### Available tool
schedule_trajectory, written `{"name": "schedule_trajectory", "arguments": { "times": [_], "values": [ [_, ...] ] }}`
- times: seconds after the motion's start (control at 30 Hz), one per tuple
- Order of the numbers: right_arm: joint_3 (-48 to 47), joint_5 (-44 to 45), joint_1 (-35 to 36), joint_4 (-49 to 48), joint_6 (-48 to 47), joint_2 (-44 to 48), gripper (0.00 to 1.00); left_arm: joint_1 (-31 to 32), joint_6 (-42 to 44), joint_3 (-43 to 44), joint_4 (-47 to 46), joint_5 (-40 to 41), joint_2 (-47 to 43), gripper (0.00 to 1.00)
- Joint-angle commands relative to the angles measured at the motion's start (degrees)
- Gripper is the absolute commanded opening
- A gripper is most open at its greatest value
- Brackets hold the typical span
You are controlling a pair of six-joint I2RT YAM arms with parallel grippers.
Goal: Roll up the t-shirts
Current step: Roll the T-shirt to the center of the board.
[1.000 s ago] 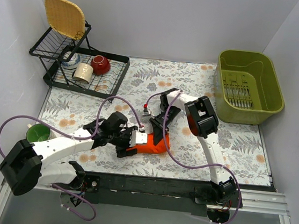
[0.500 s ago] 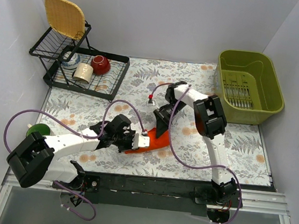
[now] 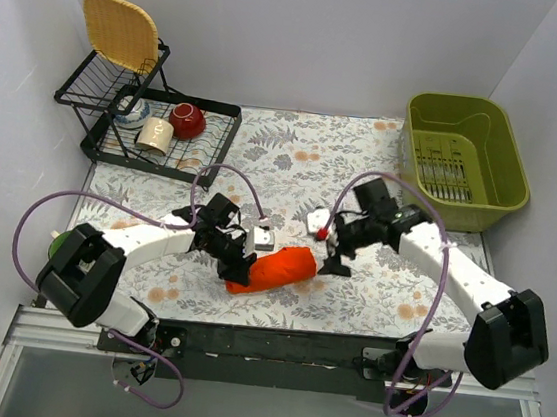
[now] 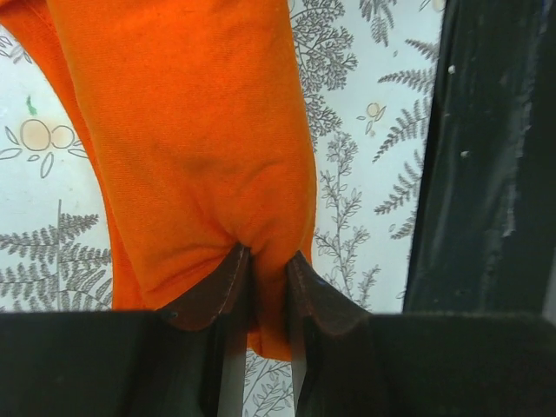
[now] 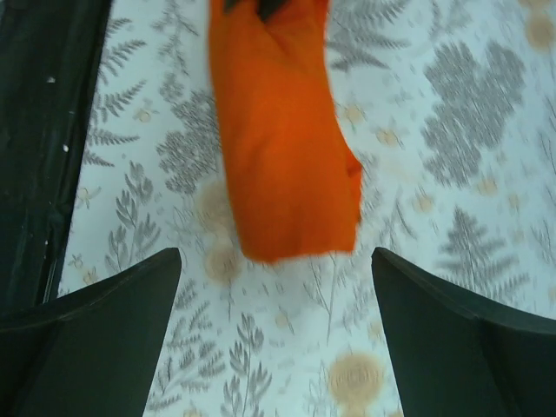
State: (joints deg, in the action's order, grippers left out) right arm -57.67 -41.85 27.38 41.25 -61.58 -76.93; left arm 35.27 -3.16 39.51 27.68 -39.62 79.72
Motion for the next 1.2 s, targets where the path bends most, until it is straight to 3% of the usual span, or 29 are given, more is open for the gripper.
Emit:
{"name": "schedule_trajectory", "arguments": {
  "times": [0.0, 0.2, 0.6, 0.8, 0.9, 1.0, 1.03, 1.13, 1.17],
  "values": [
    [7.91, 5.81, 10.48, -17.07, 0.76, 2.12, 0.99, -3.36, -2.11, 3.03, 8.35, -10.65, 3.77, 0.04],
    [10.30, 9.15, 17.35, -21.83, -0.02, 0.38, 0.99, -6.08, -1.06, 5.49, 10.28, -14.78, 7.37, 0.04],
    [16.62, 11.33, 22.19, -29.03, -6.80, -4.98, 0.99, -11.71, 6.05, 8.39, 16.34, -18.30, 14.93, 0.05],
    [21.11, 18.19, 22.81, -45.55, -5.21, -7.96, 0.98, -14.17, 10.36, 10.15, 20.04, -18.13, 17.39, 0.06],
    [19.53, 19.34, 22.81, -47.06, -4.87, -11.21, 0.90, -15.31, 12.38, 11.20, 22.15, -18.04, 19.15, 0.07],
    [15.85, 18.56, 22.81, -43.03, -4.86, -14.46, 0.75, -16.37, 13.97, 12.43, 23.99, -17.17, 20.73, 0.12],
    [14.62, 18.21, 22.72, -41.45, -4.95, -15.35, 0.63, -16.89, 14.23, 12.70, 24.52, -16.90, 21.00, 0.15],
    [8.55, 16.71, 22.37, -32.31, -4.51, -18.87, 0.43, -17.95, 13.80, 14.10, 24.27, -15.06, 21.00, 0.36],
    [6.54, 15.40, 21.85, -28.90, -4.86, -20.35, 0.40, -18.21, 13.45, 14.45, 23.83, -14.44, 20.56, 0.46]
  ]
}}
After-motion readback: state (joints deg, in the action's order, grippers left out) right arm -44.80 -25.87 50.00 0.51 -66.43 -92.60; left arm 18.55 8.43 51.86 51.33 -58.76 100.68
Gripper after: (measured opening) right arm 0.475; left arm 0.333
